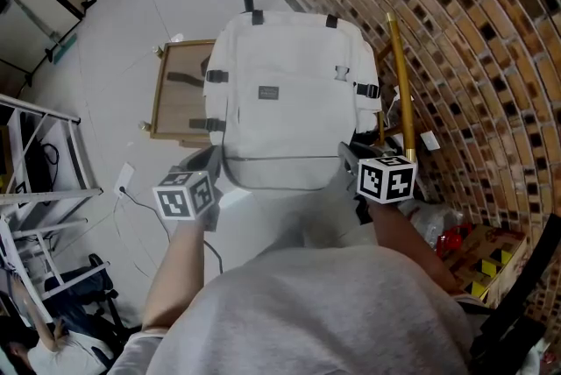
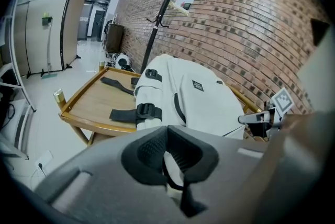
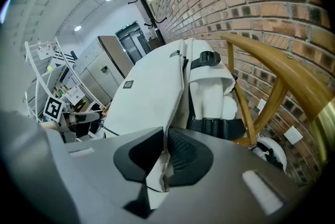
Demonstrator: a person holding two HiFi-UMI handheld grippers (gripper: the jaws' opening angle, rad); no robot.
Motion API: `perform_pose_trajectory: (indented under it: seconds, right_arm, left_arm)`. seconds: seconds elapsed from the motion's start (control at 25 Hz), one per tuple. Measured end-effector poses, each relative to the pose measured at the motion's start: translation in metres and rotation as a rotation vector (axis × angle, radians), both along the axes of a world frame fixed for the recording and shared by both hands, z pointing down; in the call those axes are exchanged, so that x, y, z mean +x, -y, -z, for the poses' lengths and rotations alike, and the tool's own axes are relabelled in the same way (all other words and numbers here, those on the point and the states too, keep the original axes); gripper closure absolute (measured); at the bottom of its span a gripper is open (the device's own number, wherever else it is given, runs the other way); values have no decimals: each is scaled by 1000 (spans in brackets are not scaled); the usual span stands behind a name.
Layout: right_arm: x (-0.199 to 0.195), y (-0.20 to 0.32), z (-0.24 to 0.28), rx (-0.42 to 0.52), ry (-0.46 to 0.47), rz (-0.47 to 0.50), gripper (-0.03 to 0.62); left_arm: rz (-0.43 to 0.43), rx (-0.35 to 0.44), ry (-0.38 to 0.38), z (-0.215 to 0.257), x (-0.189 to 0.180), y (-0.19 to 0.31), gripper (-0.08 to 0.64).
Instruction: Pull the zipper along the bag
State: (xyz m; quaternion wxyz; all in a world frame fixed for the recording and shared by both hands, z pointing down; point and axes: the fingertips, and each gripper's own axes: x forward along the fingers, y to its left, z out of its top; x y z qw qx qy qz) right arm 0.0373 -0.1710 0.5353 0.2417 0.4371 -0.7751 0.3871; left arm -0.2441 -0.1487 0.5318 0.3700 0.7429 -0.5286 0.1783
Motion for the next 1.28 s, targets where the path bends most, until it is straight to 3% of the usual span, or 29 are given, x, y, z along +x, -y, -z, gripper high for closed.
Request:
perform_pose_trajectory:
  seconds: [0.24, 0.4, 0.6, 0.8, 0.92, 1.16, 1.28]
  right_arm:
    - [-7, 0, -2, 0, 14, 37, 563]
    - [-4, 1, -2, -6, 20, 44, 520]
    - [7, 5, 6, 16, 23, 12, 457]
    - [16, -11, 21, 50, 36, -1, 449]
    - [20, -39, 26, 56, 43, 6, 457]
    - [13, -131, 39, 84, 58, 101, 586]
    - [10, -177, 51, 111, 97, 156, 591]
  left_arm:
    - [-24, -22, -11, -6, 5, 1, 552]
    - [-54, -22, -13, -8, 13, 2, 549]
    - [-43, 19, -40, 6, 7, -2, 518]
    - [-30, 62, -58, 25, -1, -17, 506]
    - [-59, 85, -67, 34, 18, -32, 506]
    - [-161, 101, -131, 47, 88, -93, 548]
    - [-212, 119, -151, 55, 122, -137, 558]
